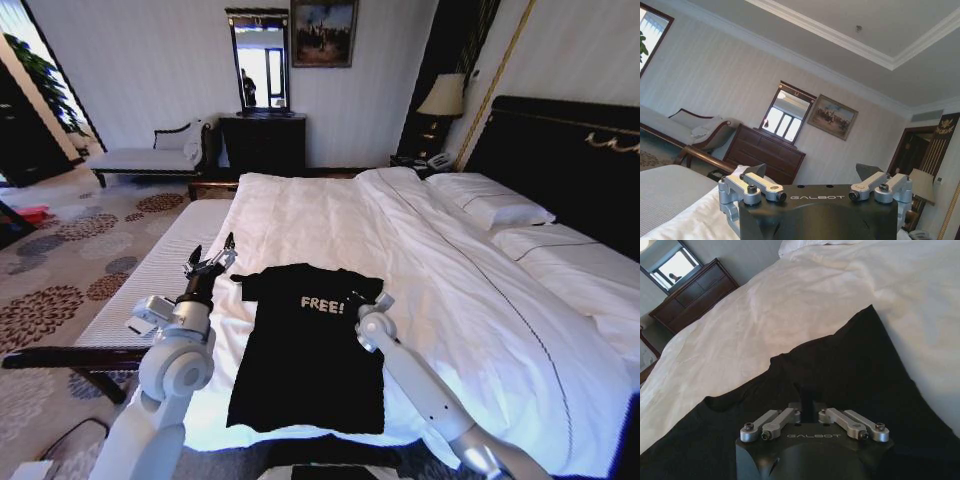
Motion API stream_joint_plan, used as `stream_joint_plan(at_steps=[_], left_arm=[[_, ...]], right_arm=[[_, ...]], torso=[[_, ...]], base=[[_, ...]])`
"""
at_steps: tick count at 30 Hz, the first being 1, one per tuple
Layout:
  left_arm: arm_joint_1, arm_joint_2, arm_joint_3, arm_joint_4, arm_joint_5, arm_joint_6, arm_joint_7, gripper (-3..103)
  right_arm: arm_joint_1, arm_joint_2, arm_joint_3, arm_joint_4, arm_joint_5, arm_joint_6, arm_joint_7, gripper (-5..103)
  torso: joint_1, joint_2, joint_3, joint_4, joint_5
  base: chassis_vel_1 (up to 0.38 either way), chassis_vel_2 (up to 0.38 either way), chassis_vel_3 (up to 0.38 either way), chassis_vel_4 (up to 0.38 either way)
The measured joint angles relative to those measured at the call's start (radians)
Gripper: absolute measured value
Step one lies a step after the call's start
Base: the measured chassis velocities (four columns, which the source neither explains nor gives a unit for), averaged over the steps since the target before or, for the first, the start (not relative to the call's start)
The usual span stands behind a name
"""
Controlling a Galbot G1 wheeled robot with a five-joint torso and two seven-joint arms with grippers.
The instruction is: Fold the clothes on the bed.
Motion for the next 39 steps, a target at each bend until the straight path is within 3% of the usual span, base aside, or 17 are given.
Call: stream_joint_plan(at_steps=[4, 6, 11, 14, 19, 21, 23, 39], left_arm=[[0.001, -0.001, 0.001, 0.002, 0.004, -0.001, 0.000, 100], [0.001, -0.001, 0.001, 0.002, 0.005, -0.002, 0.000, 100], [0.003, -0.002, -0.001, 0.003, 0.009, -0.003, 0.000, 100], [0.005, -0.005, 0.001, 0.003, 0.011, -0.003, 0.000, 100], [0.014, -0.011, 0.004, -0.001, 0.020, -0.003, 0.000, 100], [0.016, -0.011, 0.004, -0.001, 0.022, -0.003, 0.000, 100], [0.020, -0.011, 0.004, -0.002, 0.024, -0.003, 0.000, 100], [0.028, -0.022, 0.007, 0.002, 0.040, -0.006, 0.000, 100]], right_arm=[[-0.034, -0.022, 0.031, 0.064, 0.016, 0.019, -0.020, 35], [-0.043, -0.034, 0.049, 0.095, 0.032, 0.029, -0.036, 35], [-0.069, -0.085, 0.102, 0.171, 0.091, 0.068, -0.071, 56], [-0.082, -0.099, 0.121, 0.168, 0.112, 0.069, -0.054, 61], [-0.114, -0.093, 0.154, 0.125, 0.122, 0.037, -0.006, 89], [-0.117, -0.085, 0.157, 0.117, 0.121, 0.036, 0.000, 89], [-0.119, -0.073, 0.161, 0.105, 0.113, 0.035, 0.004, 97], [-0.137, -0.030, 0.108, 0.171, 0.119, 0.034, 0.006, 100]], torso=[[0.000, 0.000, 0.000, 0.0001, 0.0002], [0.000, 0.000, 0.000, 0.0001, 0.0001], [0.000, 0.000, 0.000, 0.0000, -0.0001], [0.000, 0.000, 0.000, -0.0001, 0.0000], [0.000, 0.000, 0.000, -0.0001, 0.0000], [0.000, 0.000, 0.000, -0.0001, 0.0002], [0.000, 0.000, 0.000, 0.0002, 0.0001], [0.000, 0.000, 0.000, 0.0001, -0.0001]], base=[[0.000, 0.000, 0.000, 0.000], [0.000, 0.000, 0.000, 0.000], [0.000, 0.000, 0.000, 0.000], [0.000, 0.000, 0.000, 0.000], [0.000, 0.000, 0.000, 0.000], [0.000, 0.000, 0.000, 0.000], [0.000, 0.000, 0.000, 0.000], [0.000, 0.000, 0.000, 0.000]])
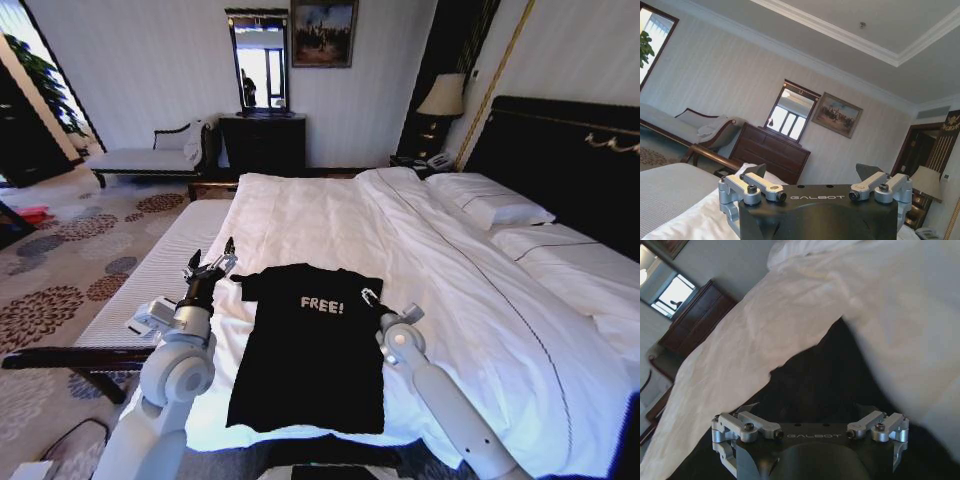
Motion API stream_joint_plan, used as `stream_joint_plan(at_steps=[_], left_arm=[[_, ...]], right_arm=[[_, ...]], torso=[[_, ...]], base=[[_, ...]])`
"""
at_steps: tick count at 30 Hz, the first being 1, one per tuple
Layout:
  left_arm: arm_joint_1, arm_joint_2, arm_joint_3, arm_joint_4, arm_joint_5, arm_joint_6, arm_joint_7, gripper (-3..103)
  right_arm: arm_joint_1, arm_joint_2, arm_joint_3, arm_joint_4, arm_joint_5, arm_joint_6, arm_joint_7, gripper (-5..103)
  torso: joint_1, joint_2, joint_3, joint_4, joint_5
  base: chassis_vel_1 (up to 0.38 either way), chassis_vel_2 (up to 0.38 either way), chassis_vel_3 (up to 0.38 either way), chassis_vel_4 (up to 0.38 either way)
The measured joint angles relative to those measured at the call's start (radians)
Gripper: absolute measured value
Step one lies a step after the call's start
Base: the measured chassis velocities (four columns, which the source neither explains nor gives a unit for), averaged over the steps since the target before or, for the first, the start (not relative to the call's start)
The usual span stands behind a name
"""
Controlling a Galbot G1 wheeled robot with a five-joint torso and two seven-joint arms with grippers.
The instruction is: Fold the clothes on the bed.
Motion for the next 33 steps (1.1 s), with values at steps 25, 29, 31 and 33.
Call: stream_joint_plan(at_steps=[25, 29, 31, 33], left_arm=[[-0.009, -0.010, 0.003, 0.033, 0.026, -0.003, 0.000, 100], [-0.025, -0.002, 0.013, 0.086, 0.026, -0.004, 0.001, 100], [-0.037, 0.006, 0.018, 0.118, 0.026, -0.003, 0.001, 100], [-0.073, 0.030, 0.031, 0.179, -0.001, 0.009, 0.001, 100]], right_arm=[[-0.011, -0.057, 0.004, 0.068, 0.017, -0.006, -0.005, 100], [-0.006, -0.035, 0.002, 0.034, -0.020, -0.002, -0.006, 100], [-0.007, -0.031, 0.005, 0.031, -0.040, 0.002, -0.011, 100], [-0.013, -0.036, 0.027, 0.035, -0.081, 0.009, -0.027, 100]], torso=[[0.000, 0.000, 0.000, 0.0000, 0.0002], [0.000, 0.000, 0.000, 0.0003, 0.0003], [0.000, 0.000, 0.000, 0.0002, 0.0003], [0.000, 0.000, 0.000, 0.0002, 0.0001]], base=[[0.000, 0.000, 0.000, 0.000], [0.000, 0.000, 0.000, 0.000], [0.000, 0.000, 0.000, 0.000], [0.000, 0.000, 0.000, 0.000]])
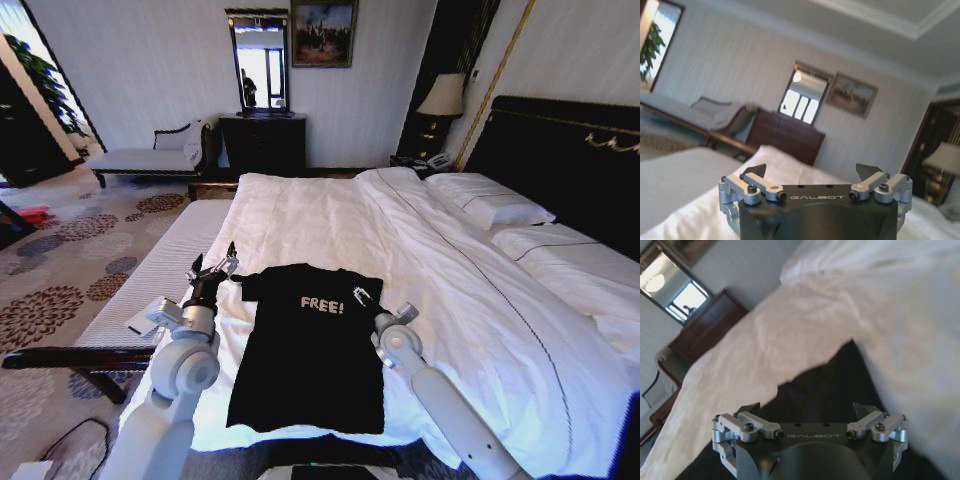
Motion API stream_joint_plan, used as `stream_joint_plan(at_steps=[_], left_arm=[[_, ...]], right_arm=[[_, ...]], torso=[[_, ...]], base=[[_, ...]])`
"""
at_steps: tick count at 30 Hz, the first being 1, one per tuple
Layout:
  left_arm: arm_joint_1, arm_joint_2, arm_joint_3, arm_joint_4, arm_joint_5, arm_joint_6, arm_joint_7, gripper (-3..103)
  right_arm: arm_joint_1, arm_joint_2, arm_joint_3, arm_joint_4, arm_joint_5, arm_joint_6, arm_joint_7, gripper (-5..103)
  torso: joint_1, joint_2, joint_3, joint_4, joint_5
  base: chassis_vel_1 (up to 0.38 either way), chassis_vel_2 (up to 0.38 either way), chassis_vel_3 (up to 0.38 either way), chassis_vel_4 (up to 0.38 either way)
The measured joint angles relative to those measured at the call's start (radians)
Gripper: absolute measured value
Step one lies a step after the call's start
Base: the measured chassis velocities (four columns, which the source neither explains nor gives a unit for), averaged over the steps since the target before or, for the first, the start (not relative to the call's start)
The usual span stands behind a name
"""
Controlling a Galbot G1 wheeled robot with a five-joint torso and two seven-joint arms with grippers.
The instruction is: Fold the clothes on the bed.
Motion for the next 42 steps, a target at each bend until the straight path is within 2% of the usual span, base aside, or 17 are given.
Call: stream_joint_plan(at_steps=[3, 4, 7, 8, 11, 13, 14, 16, 22, 27, 33, 37, 42], left_arm=[[-0.072, 0.039, 0.022, 0.079, -0.085, 0.038, -0.001, 100], [-0.072, 0.039, 0.022, 0.079, -0.085, 0.038, -0.001, 100], [-0.161, 0.074, 0.057, 0.187, -0.185, 0.091, 0.003, 100], [-0.161, 0.074, 0.057, 0.187, -0.185, 0.091, 0.003, 100], [-0.255, 0.078, 0.091, 0.351, -0.276, 0.125, 0.036, 100], [-0.270, 0.075, 0.093, 0.381, -0.300, 0.133, 0.040, 100], [-0.296, 0.066, 0.097, 0.438, -0.360, 0.156, 0.048, 100], [-0.314, 0.054, 0.098, 0.497, -0.410, 0.188, 0.066, 100], [-0.302, 0.044, 0.113, 0.581, -0.407, 0.229, 0.112, 100], [-0.277, 0.014, 0.125, 0.627, -0.412, 0.233, 0.126, 100], [-0.258, -0.024, 0.125, 0.658, -0.411, 0.211, 0.147, 100], [-0.235, -0.030, 0.122, 0.638, -0.410, 0.210, 0.144, 100], [-0.183, -0.001, 0.103, 0.568, -0.411, 0.217, 0.130, 100]], right_arm=[[-0.019, -0.035, 0.051, 0.020, -0.076, 0.015, -0.026, 100], [-0.019, -0.035, 0.051, 0.020, -0.076, 0.015, -0.026, 100], [-0.064, -0.072, 0.123, 0.047, -0.121, 0.032, -0.047, 100], [-0.064, -0.072, 0.123, 0.047, -0.121, 0.032, -0.047, 100], [-0.131, -0.090, 0.198, 0.080, -0.129, 0.037, -0.054, 100], [-0.145, -0.092, 0.211, 0.086, -0.132, 0.037, -0.055, 100], [-0.169, -0.093, 0.233, 0.096, -0.132, 0.037, -0.056, 100], [-0.199, -0.094, 0.264, 0.111, -0.132, 0.034, -0.055, 100], [-0.242, -0.086, 0.307, 0.132, -0.130, 0.018, -0.041, 100], [-0.297, -0.076, 0.338, 0.166, -0.133, 0.010, -0.030, 100], [-0.341, -0.083, 0.372, 0.195, -0.133, 0.007, -0.026, 100], [-0.358, -0.088, 0.387, 0.207, -0.132, 0.006, -0.025, 100], [-0.374, -0.085, 0.399, 0.215, -0.133, 0.005, -0.025, 100]], torso=[[0.000, 0.000, 0.000, -0.0003, 0.0000], [0.000, 0.000, 0.000, -0.0003, 0.0000], [0.000, 0.000, 0.000, -0.0005, 0.0000], [0.000, 0.000, 0.000, -0.0005, 0.0000], [0.000, 0.000, 0.000, -0.0004, -0.0001], [0.000, 0.000, 0.000, -0.0006, 0.0002], [0.000, 0.000, 0.000, -0.0006, 0.0001], [0.000, 0.000, 0.000, -0.0005, 0.0001], [0.000, 0.000, 0.000, 0.0001, 0.0000], [0.000, 0.000, 0.000, -0.0003, 0.0002], [0.000, 0.000, 0.000, -0.0002, 0.0001], [0.000, 0.000, 0.000, -0.0004, 0.0001], [0.000, 0.000, 0.000, -0.0004, -0.0001]], base=[[0.000, 0.000, 0.000, 0.000], [0.000, 0.000, 0.000, 0.000], [0.000, 0.000, 0.000, 0.000], [0.000, 0.000, 0.000, 0.000], [0.000, 0.000, 0.000, 0.000], [0.000, 0.000, 0.000, 0.000], [0.000, 0.000, 0.000, 0.000], [0.000, 0.000, 0.000, 0.000], [0.000, 0.000, 0.000, 0.000], [0.000, 0.000, 0.000, 0.000], [0.000, 0.000, 0.000, 0.000], [0.000, 0.000, 0.000, 0.000], [0.000, 0.000, 0.000, 0.000]])
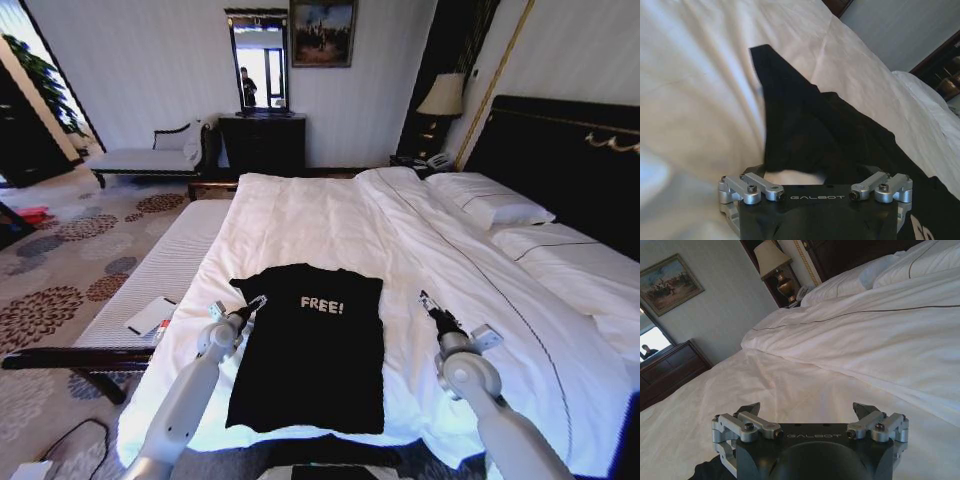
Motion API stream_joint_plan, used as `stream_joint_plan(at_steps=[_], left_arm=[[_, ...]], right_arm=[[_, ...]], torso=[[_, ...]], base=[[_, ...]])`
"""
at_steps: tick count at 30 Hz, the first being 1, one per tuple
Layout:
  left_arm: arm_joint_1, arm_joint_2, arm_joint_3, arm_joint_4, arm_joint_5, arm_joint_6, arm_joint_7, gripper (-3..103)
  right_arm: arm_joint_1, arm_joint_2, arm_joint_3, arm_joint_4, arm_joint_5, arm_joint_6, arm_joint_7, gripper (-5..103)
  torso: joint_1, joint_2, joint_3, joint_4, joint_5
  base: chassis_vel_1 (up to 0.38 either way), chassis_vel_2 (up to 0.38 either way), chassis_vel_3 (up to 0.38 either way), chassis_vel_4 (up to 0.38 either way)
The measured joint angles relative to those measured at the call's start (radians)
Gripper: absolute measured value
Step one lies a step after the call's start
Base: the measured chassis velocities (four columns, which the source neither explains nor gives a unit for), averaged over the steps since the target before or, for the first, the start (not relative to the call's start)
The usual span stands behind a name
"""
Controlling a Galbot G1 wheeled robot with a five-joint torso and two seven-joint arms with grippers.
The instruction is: Fold the clothes on the bed.
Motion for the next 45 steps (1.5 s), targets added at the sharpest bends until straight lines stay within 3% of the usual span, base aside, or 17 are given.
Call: stream_joint_plan(at_steps=[8, 19, 21, 25, 29, 35, 38, 40, 43, 45], left_arm=[[0.050, 0.011, -0.026, -0.024, 0.000, -0.005, -0.005, 100], [-0.025, -0.048, -0.015, 0.079, -0.025, -0.036, 0.015, 100], [-0.041, -0.060, -0.010, 0.106, -0.026, -0.045, 0.026, 85], [-0.045, -0.066, -0.007, 0.115, -0.023, -0.057, 0.039, 80], [-0.043, -0.069, -0.010, 0.113, -0.019, -0.074, 0.056, 57], [-0.030, -0.068, -0.020, 0.096, -0.010, -0.094, 0.072, 41], [-0.022, -0.068, -0.027, 0.092, -0.002, -0.104, 0.079, 25], [-0.022, -0.068, -0.027, 0.092, -0.001, -0.105, 0.080, 25], [-0.021, -0.071, -0.028, 0.096, 0.006, -0.111, 0.087, 9], [-0.021, -0.072, -0.028, 0.099, 0.009, -0.112, 0.089, 4]], right_arm=[[0.000, 0.004, 0.002, -0.003, -0.002, -0.002, 0.003, 100], [0.026, 0.012, -0.014, -0.042, -0.007, -0.005, 0.014, 100], [0.032, 0.014, -0.016, -0.054, -0.013, -0.005, 0.015, 100], [0.039, 0.014, -0.018, -0.063, -0.014, -0.005, 0.016, 100], [0.054, 0.014, -0.025, -0.080, -0.016, -0.005, 0.017, 100], [0.065, 0.018, -0.037, -0.093, -0.025, -0.005, 0.018, 100], [0.074, 0.018, -0.046, -0.099, -0.028, -0.004, 0.018, 100], [0.075, 0.018, -0.047, -0.099, -0.028, -0.004, 0.018, 100], [0.082, 0.014, -0.051, -0.104, -0.028, -0.004, 0.019, 100], [0.083, 0.013, -0.051, -0.105, -0.028, -0.004, 0.020, 100]], torso=[[0.000, 0.000, 0.000, 0.0000, 0.0001], [0.000, 0.000, 0.000, 0.0001, 0.0003], [0.000, 0.000, 0.000, 0.0001, 0.0003], [0.000, 0.000, 0.000, 0.0003, 0.0002], [0.000, 0.000, 0.000, -0.0001, -0.0001], [0.000, 0.000, 0.000, -0.0002, -0.0001], [0.000, 0.000, 0.000, 0.0000, -0.0001], [0.000, 0.000, 0.000, 0.0000, -0.0001], [0.000, 0.000, 0.000, 0.0000, 0.0000], [0.000, 0.000, 0.000, 0.0000, 0.0000]], base=[[0.000, 0.000, 0.000, 0.000], [0.000, 0.000, 0.000, 0.000], [0.000, 0.000, 0.000, 0.000], [0.000, 0.000, 0.000, 0.000], [0.000, 0.000, 0.000, 0.000], [0.000, 0.000, 0.000, 0.000], [0.000, 0.000, 0.000, 0.000], [0.000, 0.000, 0.000, 0.000], [0.000, 0.000, 0.000, 0.000], [0.000, 0.000, 0.000, 0.000]])
